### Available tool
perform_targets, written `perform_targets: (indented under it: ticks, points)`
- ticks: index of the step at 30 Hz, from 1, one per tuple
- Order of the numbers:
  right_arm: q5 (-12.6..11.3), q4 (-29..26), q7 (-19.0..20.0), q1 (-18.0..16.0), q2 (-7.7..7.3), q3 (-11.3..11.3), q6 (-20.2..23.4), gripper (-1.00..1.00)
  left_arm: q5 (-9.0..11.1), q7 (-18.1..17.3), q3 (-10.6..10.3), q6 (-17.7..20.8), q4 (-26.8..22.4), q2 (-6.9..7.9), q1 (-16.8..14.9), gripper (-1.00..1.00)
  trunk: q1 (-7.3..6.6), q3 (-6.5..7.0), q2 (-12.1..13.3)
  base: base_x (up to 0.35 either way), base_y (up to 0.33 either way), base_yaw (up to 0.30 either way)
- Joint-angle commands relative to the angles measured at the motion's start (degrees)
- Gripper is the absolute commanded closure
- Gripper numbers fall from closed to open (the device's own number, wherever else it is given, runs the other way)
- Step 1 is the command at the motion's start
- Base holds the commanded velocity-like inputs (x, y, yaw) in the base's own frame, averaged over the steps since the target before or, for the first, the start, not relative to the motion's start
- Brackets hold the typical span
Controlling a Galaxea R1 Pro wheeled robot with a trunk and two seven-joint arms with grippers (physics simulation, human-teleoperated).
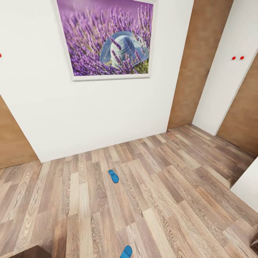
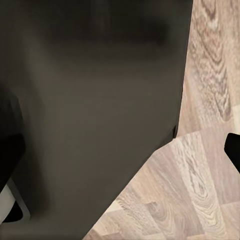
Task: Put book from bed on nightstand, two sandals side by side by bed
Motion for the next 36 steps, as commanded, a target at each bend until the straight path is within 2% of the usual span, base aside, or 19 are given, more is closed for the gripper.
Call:
perform_targets:
  ticks: [1, 17, 36]
  points:
    - [-0.1, -0.1, 0.1, 0.0, 0.02, -0.1, -0.1, -1.00, -0.1, 0.0, 0.0, -0.1, -0.1, 0.00, 0.0, -1.00, 0.00, -0.03, 0.0, 0.000, 0.000, -0.044]
    - [-0.1, -0.1, 0.1, 0.0, 0.01, 0.0, -0.1, -1.00, -0.1, 0.0, 0.0, -0.1, -0.1, 0.03, 0.0, -1.00, 0.00, -0.03, 0.0, 0.000, 0.000, -0.030]
    - [-0.1, 0.0, 0.1, 0.0, 0.00, 0.0, -0.1, -1.00, -0.1, 0.0, 0.0, -0.1, -0.1, 0.00, 0.0, -1.00, 0.00, -0.03, 0.0, 0.000, 0.000, -0.170]
